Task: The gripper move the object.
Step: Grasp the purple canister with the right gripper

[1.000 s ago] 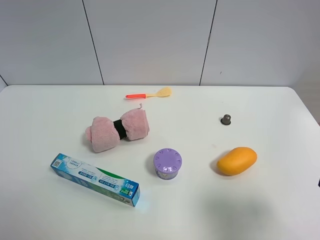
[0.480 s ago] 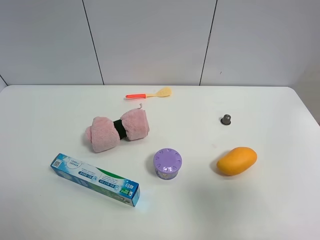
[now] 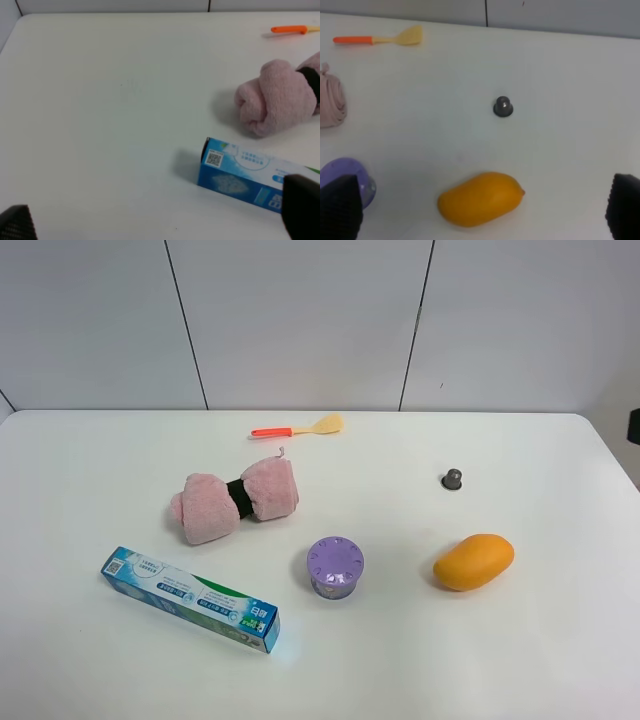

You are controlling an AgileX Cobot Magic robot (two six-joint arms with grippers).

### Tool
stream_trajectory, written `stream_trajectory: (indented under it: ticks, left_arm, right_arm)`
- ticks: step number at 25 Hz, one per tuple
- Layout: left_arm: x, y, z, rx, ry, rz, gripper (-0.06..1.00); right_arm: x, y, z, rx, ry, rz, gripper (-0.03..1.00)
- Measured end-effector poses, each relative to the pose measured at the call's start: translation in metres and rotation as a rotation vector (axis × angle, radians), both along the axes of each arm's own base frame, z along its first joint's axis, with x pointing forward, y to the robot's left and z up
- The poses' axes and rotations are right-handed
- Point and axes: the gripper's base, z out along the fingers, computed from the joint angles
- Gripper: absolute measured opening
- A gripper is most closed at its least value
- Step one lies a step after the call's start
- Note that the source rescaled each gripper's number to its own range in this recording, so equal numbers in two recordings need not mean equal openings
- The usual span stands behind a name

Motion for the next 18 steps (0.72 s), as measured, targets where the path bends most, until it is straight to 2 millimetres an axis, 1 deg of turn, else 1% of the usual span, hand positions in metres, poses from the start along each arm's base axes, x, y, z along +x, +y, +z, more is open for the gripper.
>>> stream_trajectory:
  ticks: [1,2,4,7,10,13,16,18]
  left_arm:
    - [0.0,0.0,0.0,0.0,0.0,0.0,1.0]
    - [0.0,0.0,0.0,0.0,0.0,0.0,1.0]
    - [0.0,0.0,0.0,0.0,0.0,0.0,1.0]
    - [0.0,0.0,0.0,0.0,0.0,0.0,1.0]
    - [0.0,0.0,0.0,0.0,0.0,0.0,1.0]
    - [0.0,0.0,0.0,0.0,0.0,0.0,1.0]
    - [0.0,0.0,0.0,0.0,0.0,0.0,1.0]
    - [0.0,0.0,0.0,-0.001,0.0,-0.001,1.0]
  right_arm:
    - [0.017,0.002,-0.001,0.001,0.061,0.02,0.94]
    - [0.017,0.002,-0.001,0.001,0.061,0.02,0.94]
    - [0.033,0.008,-0.001,-0.016,0.104,0.068,0.94]
    - [0.058,0.026,-0.002,-0.072,0.161,0.161,0.94]
    - [0.084,0.058,-0.007,-0.129,0.223,0.263,0.94]
    - [0.103,0.098,-0.017,-0.181,0.27,0.356,0.94]
    - [0.112,0.14,-0.029,-0.215,0.294,0.436,0.94]
    - [0.115,0.164,-0.038,-0.215,0.307,0.472,0.94]
